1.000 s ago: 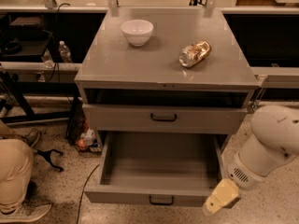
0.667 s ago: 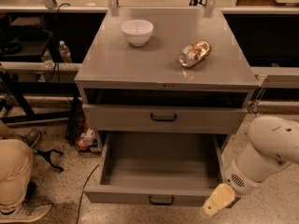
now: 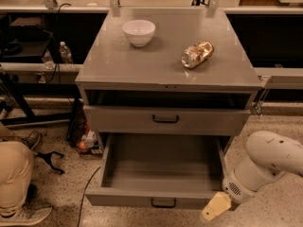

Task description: Close middle drawer

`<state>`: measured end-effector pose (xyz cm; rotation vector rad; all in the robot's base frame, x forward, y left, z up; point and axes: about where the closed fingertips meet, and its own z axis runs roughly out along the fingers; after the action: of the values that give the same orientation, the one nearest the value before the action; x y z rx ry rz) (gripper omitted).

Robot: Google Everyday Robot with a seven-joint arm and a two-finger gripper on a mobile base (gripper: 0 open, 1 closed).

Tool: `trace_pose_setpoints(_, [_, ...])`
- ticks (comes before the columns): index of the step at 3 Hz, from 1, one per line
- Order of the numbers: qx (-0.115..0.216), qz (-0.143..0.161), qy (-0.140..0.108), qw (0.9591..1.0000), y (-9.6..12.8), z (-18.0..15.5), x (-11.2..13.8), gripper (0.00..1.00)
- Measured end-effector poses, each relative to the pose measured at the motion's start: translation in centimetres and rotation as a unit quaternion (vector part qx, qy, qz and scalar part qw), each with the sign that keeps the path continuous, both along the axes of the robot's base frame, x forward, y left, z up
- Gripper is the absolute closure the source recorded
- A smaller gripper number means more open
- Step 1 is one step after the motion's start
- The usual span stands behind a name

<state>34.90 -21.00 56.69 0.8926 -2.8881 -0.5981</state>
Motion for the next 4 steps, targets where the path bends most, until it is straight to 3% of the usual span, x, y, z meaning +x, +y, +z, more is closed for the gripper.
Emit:
trace_pose_setpoints(1, [0.012, -0.013, 0.002, 0.9998, 0.1, -3.0, 0.1, 0.47])
trace_pose_setpoints(3, [0.017, -0.023, -0.009, 0.9995, 0.3, -5.0, 0.8, 0.93])
trace_pose_setpoints(4, [0.017, -0.022, -0.009, 0.9996, 0.3, -5.0, 0.7, 1.00])
